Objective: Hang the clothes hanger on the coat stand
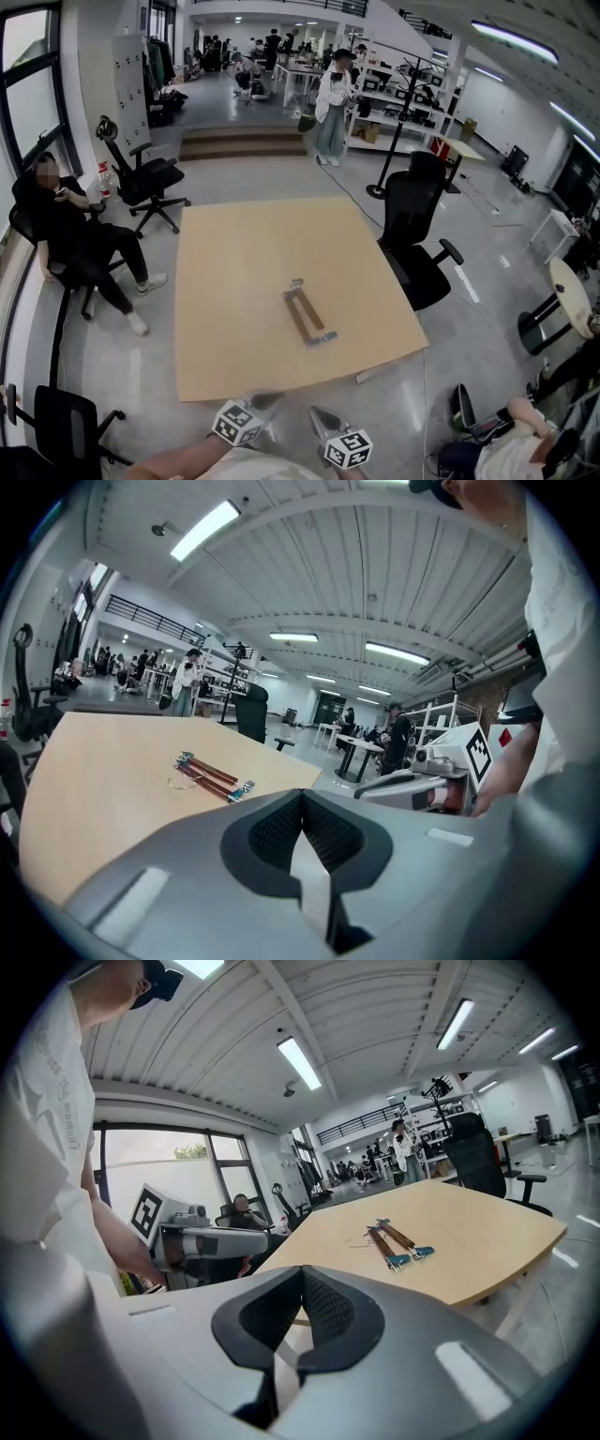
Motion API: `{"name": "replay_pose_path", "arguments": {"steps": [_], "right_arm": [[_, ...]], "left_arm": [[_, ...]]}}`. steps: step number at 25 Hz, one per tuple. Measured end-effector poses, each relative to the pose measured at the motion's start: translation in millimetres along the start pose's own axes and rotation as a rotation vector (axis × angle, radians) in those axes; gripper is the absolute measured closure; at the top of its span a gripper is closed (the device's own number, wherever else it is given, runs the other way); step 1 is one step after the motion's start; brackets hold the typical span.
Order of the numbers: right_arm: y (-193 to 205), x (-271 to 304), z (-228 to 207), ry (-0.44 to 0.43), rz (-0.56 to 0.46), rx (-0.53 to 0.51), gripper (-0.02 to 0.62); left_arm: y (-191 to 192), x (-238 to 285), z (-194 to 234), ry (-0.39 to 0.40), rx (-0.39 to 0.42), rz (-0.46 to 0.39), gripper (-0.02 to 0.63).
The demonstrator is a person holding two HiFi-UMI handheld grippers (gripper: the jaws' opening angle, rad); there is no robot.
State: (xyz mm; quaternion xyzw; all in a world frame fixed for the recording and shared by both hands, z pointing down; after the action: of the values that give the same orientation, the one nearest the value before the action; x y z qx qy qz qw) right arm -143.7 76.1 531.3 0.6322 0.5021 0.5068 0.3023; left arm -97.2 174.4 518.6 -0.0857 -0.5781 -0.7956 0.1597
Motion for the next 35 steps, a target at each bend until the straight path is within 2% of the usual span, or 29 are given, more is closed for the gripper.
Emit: {"name": "replay_pose_path", "arguments": {"steps": [8,12,15,17,21,25,35], "right_arm": [[-39.8,80.6,-15.1,0.03,-0.029,-0.022,0.581],[-58.3,98.6,-26.2,0.037,-0.017,-0.029,0.581],[-55.6,98.2,-34.2,0.038,0.008,-0.019,0.581],[-49.7,100.7,-44.8,0.033,0.014,-0.021,0.581],[-73.0,140.2,-80.2,0.01,0.012,-0.047,0.581],[-68.5,163.7,-102.3,0.007,0.075,-0.029,0.581],[-54.3,221.4,-188.3,0.024,0.275,-0.12,0.58]], "left_arm": [[-31.0,19.0,76.1,0.034,0.016,-0.012,0.604],[-41.9,20.8,93.8,0.029,-0.004,-0.019,0.604],[-34.6,21.2,94.7,0.013,-0.032,-0.001,0.604],[-30.3,23.4,98.2,-0.006,-0.024,0.001,0.604],[-55.1,45.0,130.1,-0.041,-0.009,-0.03,0.604],[-49.9,54.7,148.0,-0.076,-0.062,-0.006,0.604],[-76.1,78.3,181.6,-0.204,-0.115,-0.034,0.604]]}}
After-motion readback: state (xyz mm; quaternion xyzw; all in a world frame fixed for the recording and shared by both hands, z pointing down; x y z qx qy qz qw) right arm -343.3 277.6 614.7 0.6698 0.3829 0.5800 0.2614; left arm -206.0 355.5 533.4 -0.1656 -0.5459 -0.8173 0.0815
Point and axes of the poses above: the fingertips, and each gripper's own axes: x forward along the fingers, z to its left, y out of its underside, the point moved 2 cm from there along -x, backward along the fingers, and after that the axes turned 2 degrees about -x, right-handed, at the moved point
